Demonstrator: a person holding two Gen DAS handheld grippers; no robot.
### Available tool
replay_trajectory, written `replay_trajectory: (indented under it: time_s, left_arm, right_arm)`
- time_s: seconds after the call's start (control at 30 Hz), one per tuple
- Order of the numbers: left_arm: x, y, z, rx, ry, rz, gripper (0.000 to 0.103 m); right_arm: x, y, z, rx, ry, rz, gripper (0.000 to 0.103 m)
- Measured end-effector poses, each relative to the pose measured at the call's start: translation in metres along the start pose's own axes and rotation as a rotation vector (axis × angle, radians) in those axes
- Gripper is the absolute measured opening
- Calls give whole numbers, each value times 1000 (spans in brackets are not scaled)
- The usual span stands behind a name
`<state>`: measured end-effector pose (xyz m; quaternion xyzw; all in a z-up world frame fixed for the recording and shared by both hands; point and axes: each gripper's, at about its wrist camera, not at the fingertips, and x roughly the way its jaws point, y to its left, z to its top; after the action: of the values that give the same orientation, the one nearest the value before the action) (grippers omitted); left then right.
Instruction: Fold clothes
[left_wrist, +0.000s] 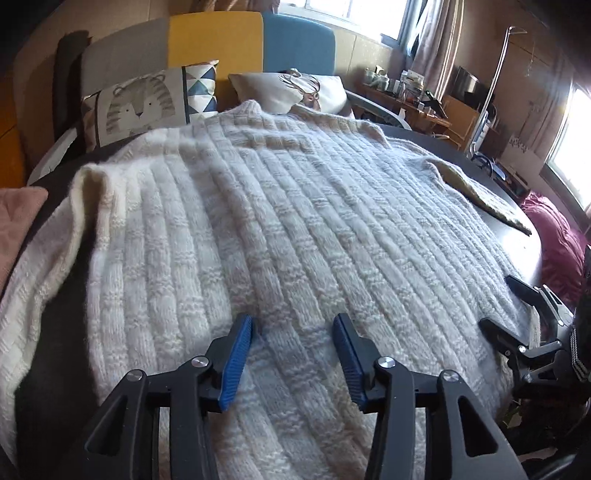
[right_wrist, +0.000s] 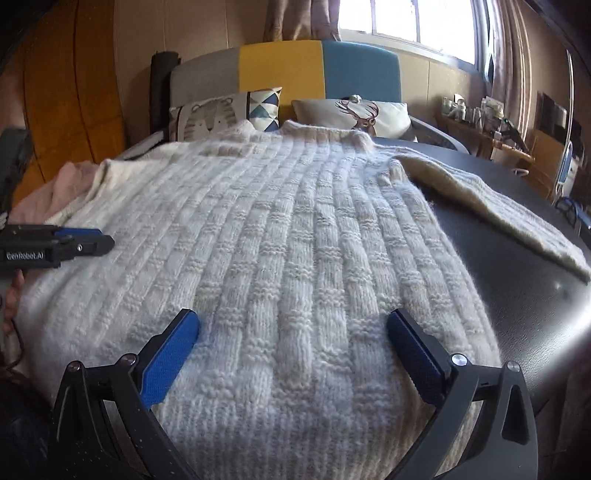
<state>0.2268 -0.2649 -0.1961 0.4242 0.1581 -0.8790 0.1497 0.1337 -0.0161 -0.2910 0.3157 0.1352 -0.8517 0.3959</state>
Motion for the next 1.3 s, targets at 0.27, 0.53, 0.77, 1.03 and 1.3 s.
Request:
replay_trajectory:
  time_s: [0.27, 0.53, 0.77, 1.03, 1.3]
  left_arm:
    - [-5, -11, 19, 11, 54, 5, 49]
    - [-12, -39, 73, 80, 26, -5, 49]
    - [22, -46, 125, 114, 23, -1, 49]
    - [82, -38, 179, 83, 49, -6, 49]
    - [152, -49, 241, 125, 57, 26, 49]
  right_arm:
    - [-3, -2, -1, -8, -17, 10, 103]
    - [-16, -32, 30, 73, 22, 97, 103]
    - [21, -50, 49, 103, 176, 112, 103]
    - [34, -79, 108, 49, 138, 126, 103]
    - [110, -147, 218, 281, 57, 104, 103]
